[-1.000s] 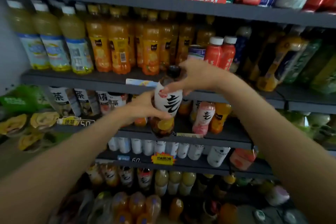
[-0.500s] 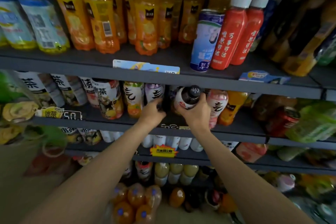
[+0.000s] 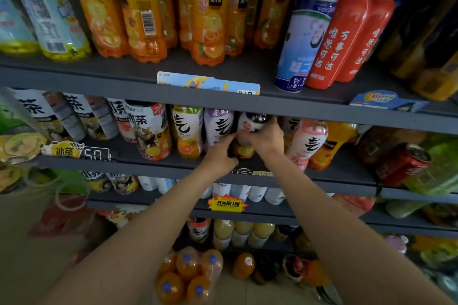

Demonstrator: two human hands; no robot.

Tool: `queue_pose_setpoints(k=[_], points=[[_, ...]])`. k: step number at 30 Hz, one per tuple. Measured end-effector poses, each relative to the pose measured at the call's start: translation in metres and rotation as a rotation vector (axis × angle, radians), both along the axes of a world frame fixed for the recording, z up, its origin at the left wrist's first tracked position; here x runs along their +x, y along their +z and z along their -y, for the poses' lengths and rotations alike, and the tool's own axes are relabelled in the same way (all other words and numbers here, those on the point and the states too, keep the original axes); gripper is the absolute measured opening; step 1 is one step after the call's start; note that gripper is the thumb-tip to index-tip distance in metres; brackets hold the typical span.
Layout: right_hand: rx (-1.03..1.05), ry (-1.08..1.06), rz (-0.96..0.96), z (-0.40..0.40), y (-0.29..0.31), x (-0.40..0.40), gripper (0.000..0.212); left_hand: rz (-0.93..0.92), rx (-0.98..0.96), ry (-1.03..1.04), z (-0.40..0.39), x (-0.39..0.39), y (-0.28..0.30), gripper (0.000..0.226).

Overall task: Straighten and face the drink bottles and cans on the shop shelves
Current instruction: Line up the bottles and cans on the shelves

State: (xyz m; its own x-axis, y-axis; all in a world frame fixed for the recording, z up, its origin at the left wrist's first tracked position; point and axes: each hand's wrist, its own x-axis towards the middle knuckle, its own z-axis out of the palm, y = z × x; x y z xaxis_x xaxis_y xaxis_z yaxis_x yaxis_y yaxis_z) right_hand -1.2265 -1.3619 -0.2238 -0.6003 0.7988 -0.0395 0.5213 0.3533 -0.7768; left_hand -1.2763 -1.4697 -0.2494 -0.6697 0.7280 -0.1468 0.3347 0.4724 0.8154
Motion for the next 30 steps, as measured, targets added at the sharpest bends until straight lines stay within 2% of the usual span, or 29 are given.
queue_pose_setpoints(k=[3,6,9,14,16,18,21,23,26,28,30], points=[[-0.048,0.034,0.107,-0.008,0.008,-0.016,0.063,0.02,-0.025,-0.001,-0.004,0.0,-0.002,0.071],[-0.139,-0.018,0.037,-0.005,-0.007,-0.017,0.064,0.01,-0.034,-0.036,-0.002,0.003,-0.003,0.072],[-0.245,-0.068,-0.001,0.0,-0.026,-0.005,0.06,-0.057,-0.031,-0.035,0.004,0.006,-0.004,0.062],[-0.157,-0.288,-0.079,-0.001,-0.041,0.058,0.03,-0.079,-0.009,0.042,0.003,0.018,-0.005,0.043],[-0.119,-0.418,-0.104,-0.015,-0.042,0.085,0.03,-0.064,-0.001,0.023,-0.006,0.027,-0.005,0.043],[-0.11,-0.467,-0.132,-0.032,-0.041,0.099,0.038,-0.053,0.0,-0.003,-0.02,0.037,-0.007,0.045],[-0.17,-0.323,-0.086,-0.051,-0.04,0.097,0.06,-0.019,-0.003,-0.037,-0.04,0.051,-0.008,0.05],[-0.166,-0.264,-0.023,-0.055,-0.037,0.09,0.06,-0.038,-0.007,-0.038,-0.048,0.054,-0.009,0.055],[-0.075,-0.275,0.034,-0.054,-0.036,0.082,0.057,-0.169,-0.055,-0.055,-0.052,0.048,-0.013,0.065],[-0.035,-0.222,0.035,-0.048,-0.039,0.075,0.057,-0.272,-0.093,-0.092,-0.051,0.044,-0.016,0.069],[-0.027,-0.181,0.017,-0.042,-0.041,0.064,0.059,-0.294,-0.076,-0.108,-0.051,0.042,-0.018,0.072]])
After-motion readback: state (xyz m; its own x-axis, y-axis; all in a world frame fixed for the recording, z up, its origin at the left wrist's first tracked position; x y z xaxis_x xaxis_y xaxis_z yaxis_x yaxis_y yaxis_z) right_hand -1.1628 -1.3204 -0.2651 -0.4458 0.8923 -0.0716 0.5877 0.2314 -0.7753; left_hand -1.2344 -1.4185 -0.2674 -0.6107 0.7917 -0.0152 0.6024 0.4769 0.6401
